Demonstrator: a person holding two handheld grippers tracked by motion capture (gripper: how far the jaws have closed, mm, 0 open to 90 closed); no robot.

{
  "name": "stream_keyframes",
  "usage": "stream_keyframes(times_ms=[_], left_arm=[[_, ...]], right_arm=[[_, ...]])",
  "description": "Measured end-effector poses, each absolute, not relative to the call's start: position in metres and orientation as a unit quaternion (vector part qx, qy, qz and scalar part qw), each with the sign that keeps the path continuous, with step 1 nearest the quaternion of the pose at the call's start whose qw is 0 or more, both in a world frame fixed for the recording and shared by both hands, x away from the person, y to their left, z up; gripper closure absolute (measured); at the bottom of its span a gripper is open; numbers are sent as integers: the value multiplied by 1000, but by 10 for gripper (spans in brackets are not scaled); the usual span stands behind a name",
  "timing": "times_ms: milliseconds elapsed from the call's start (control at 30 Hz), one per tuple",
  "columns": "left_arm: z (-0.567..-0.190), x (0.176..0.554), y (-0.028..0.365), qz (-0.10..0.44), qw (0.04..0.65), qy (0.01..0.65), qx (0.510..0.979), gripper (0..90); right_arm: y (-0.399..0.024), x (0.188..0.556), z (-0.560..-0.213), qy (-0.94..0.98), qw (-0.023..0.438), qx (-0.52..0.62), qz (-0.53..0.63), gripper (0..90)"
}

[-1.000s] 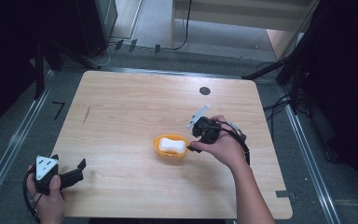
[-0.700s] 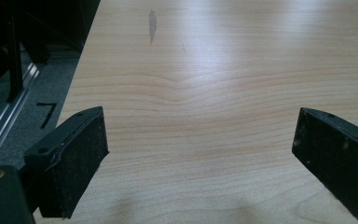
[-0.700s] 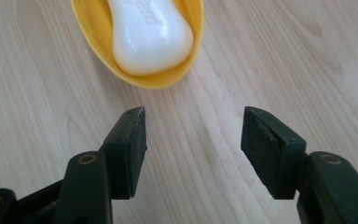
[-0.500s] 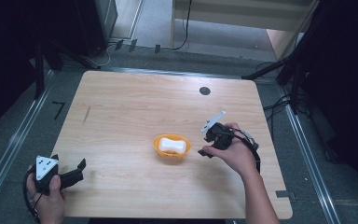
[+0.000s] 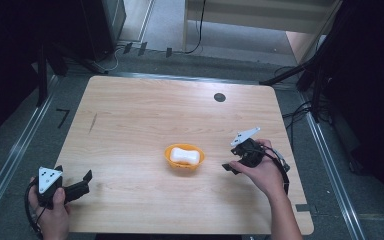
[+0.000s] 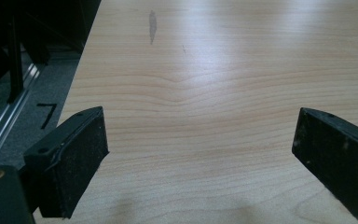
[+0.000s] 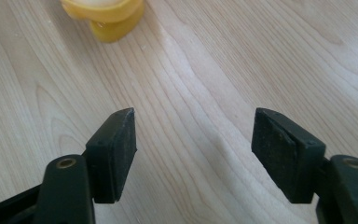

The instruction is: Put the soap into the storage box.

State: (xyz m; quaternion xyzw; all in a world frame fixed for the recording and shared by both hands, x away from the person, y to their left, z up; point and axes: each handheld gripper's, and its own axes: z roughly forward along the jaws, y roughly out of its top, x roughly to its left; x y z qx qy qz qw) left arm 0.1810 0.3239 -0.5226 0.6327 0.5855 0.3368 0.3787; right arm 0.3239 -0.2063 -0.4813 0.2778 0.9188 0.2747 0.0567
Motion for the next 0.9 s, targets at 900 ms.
stream_keyframes(times_ms=[900], left_arm=[[-523,181,324,338,380,584,633,37]], right_arm=[[-267,286,-511,872,95,352,327,168]])
